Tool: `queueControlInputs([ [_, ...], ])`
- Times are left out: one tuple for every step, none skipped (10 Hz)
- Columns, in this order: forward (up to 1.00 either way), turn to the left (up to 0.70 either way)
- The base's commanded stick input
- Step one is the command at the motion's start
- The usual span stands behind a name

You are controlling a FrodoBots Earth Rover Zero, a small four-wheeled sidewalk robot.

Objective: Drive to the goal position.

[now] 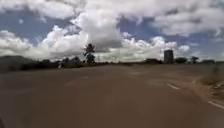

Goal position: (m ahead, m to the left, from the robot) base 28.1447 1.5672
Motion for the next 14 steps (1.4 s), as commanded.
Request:
queueControlInputs([
  [1.0,0.0],
  [1.0,0.0],
  [1.0,0.0],
  [1.0,-0.1],
  [1.0,-0.25],
  [1.0,-0.34],
  [1.0,-0.38],
  [1.0,0.0],
  [1.0,0.0],
  [1.0,0.0],
  [1.0,0.0],
  [1.0,0.0],
  [1.0,0.0],
  [1.0,0.0],
])
